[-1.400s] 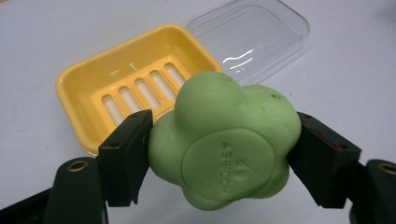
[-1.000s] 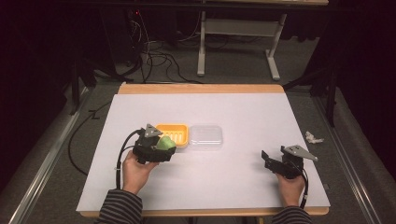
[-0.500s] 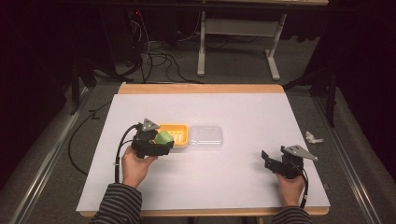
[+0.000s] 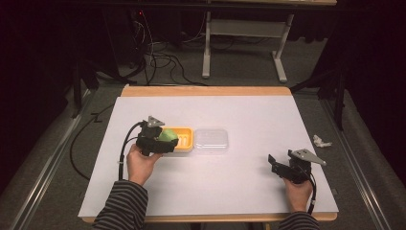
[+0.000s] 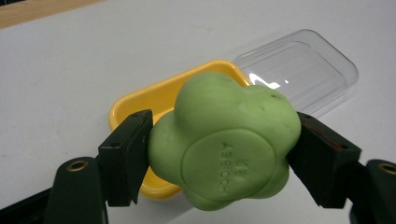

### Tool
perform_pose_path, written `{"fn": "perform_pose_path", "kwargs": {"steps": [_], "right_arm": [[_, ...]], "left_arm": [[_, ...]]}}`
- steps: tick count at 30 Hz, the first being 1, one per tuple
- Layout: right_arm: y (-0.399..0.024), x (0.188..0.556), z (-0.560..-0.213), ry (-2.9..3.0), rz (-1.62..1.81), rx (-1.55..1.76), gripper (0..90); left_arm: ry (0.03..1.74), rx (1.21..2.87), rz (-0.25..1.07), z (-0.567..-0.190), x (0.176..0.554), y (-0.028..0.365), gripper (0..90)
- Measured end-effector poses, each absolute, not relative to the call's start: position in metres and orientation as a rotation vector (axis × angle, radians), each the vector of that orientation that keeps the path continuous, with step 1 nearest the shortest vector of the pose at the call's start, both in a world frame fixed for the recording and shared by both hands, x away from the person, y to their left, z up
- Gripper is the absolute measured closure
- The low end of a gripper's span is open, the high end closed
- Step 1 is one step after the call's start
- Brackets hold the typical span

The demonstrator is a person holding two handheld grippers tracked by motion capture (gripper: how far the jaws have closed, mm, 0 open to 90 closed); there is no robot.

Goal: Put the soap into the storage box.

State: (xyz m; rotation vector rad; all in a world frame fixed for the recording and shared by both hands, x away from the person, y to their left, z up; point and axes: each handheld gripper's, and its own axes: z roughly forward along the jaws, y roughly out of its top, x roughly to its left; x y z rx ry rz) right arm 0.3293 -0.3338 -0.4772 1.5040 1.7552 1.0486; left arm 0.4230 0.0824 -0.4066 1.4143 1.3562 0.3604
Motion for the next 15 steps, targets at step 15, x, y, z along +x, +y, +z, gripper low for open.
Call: {"fn": "perform_pose_path", "kwargs": {"steps": [15], "right_arm": [[-0.334, 0.33, -0.477, 1.757, 1.049, 1.506, 17.0]], "left_arm": [[1.406, 1.421, 0.402, -0.422, 0.443, 0.08, 27.3]]}}
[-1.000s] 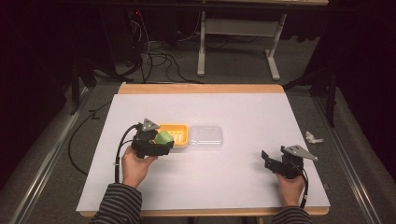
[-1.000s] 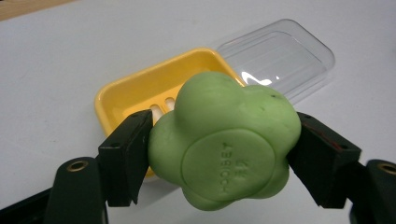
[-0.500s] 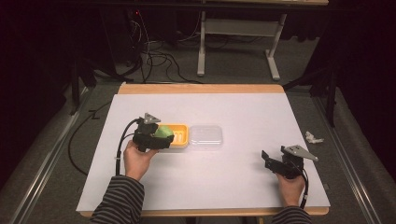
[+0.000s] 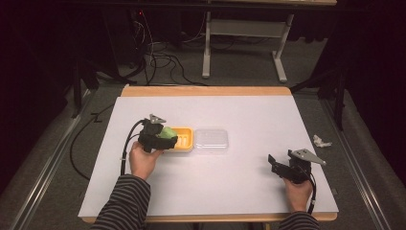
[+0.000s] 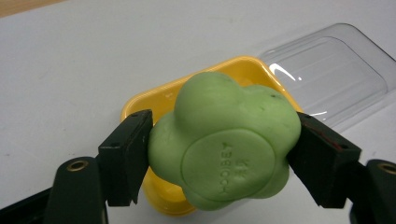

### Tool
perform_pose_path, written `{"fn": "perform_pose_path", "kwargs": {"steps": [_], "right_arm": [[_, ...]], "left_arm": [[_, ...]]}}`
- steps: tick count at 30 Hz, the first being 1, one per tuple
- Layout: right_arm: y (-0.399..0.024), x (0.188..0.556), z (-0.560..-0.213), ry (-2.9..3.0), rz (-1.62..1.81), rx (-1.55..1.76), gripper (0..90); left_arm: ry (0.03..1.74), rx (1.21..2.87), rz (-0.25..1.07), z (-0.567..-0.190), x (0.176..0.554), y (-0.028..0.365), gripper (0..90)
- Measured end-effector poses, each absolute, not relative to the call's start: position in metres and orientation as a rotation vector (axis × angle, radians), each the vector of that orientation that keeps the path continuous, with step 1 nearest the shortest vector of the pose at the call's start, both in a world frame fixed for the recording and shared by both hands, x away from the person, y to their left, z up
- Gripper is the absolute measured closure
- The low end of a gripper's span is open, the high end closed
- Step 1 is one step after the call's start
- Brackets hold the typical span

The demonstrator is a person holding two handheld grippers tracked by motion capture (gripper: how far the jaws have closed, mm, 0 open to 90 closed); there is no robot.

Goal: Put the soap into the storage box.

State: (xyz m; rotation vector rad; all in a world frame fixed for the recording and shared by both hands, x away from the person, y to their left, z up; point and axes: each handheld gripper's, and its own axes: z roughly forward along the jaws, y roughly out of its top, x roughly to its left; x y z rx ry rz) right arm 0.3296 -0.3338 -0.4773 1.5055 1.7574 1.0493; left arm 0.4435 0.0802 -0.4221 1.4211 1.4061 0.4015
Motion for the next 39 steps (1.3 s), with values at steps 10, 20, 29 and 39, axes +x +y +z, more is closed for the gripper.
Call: {"fn": "perform_pose_path", "kwargs": {"steps": [10, 20, 29, 39], "right_arm": [[-0.334, 0.329, -0.477, 1.753, 1.053, 1.513, 16.9], [-0.334, 0.329, -0.477, 1.754, 1.051, 1.506, 17.0], [-0.334, 0.329, -0.477, 1.754, 1.05, 1.506, 16.9], [-0.334, 0.329, -0.477, 1.756, 1.049, 1.503, 17.0]], "left_arm": [[1.436, 1.433, 0.417, -0.435, 0.454, 0.073, 27.3], [1.453, 1.452, 0.441, -0.445, 0.46, 0.068, 27.3], [1.47, 1.458, 0.451, -0.452, 0.464, 0.065, 27.2], [1.477, 1.455, 0.454, -0.456, 0.466, 0.064, 27.1]]}}
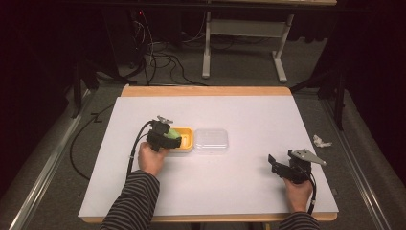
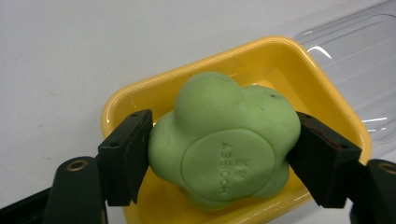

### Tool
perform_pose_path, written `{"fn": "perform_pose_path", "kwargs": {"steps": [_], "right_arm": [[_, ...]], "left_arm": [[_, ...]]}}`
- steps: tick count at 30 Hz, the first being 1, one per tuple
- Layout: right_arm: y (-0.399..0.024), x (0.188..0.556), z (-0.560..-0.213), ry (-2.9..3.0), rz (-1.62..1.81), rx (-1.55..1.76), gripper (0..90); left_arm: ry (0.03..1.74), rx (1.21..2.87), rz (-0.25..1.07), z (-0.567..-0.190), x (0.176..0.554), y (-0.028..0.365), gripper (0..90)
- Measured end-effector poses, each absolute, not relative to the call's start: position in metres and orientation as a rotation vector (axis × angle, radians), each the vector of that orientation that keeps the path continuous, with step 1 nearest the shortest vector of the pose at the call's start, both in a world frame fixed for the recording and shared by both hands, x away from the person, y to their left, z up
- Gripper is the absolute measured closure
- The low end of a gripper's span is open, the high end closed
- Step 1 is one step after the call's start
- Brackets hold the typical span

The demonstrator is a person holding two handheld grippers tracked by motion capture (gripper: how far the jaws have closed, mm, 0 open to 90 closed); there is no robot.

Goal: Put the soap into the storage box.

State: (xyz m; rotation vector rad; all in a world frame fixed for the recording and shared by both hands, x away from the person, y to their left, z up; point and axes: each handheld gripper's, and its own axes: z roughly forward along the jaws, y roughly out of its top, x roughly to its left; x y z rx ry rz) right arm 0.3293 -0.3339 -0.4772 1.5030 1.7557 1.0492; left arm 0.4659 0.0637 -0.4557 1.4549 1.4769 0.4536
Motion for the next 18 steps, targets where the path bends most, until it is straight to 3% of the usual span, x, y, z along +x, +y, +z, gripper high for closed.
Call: {"fn": "perform_pose_path", "kwargs": {"steps": [18], "right_arm": [[-0.334, 0.33, -0.477, 1.757, 1.051, 1.51, 17.2]], "left_arm": [[1.476, 1.458, 0.463, -0.464, 0.47, 0.059, 26.6]]}}
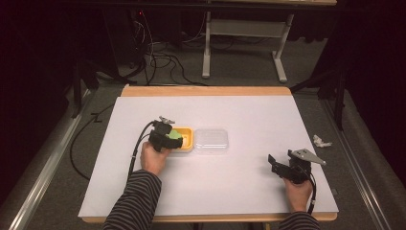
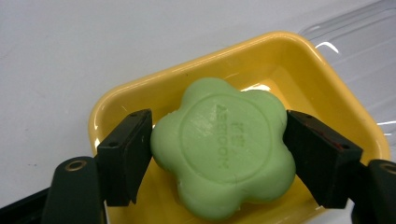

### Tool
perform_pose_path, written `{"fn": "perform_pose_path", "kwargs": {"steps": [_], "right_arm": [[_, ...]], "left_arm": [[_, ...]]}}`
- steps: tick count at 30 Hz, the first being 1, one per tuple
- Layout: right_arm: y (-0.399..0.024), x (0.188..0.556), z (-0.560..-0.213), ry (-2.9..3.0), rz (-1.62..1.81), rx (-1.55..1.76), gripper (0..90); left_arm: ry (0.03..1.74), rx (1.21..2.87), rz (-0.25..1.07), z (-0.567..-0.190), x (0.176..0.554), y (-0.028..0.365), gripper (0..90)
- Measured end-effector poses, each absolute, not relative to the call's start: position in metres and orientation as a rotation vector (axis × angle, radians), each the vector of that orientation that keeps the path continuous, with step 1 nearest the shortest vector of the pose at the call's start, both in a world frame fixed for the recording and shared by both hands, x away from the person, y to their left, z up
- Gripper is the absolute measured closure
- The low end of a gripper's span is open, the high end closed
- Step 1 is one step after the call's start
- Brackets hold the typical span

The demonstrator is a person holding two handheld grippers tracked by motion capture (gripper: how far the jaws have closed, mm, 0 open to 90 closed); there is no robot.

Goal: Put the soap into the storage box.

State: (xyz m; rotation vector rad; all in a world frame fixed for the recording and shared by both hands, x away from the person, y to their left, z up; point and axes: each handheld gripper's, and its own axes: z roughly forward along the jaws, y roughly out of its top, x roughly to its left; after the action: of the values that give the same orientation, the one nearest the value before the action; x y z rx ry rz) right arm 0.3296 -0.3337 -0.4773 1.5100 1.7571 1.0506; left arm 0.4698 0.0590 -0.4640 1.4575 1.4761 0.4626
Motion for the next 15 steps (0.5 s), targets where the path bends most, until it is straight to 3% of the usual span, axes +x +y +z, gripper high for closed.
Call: {"fn": "perform_pose_path", "kwargs": {"steps": [15], "right_arm": [[-0.334, 0.329, -0.477, 1.758, 1.047, 1.5, 17.2]], "left_arm": [[1.428, 1.402, 0.461, -0.45, 0.463, 0.066, 18.9]]}}
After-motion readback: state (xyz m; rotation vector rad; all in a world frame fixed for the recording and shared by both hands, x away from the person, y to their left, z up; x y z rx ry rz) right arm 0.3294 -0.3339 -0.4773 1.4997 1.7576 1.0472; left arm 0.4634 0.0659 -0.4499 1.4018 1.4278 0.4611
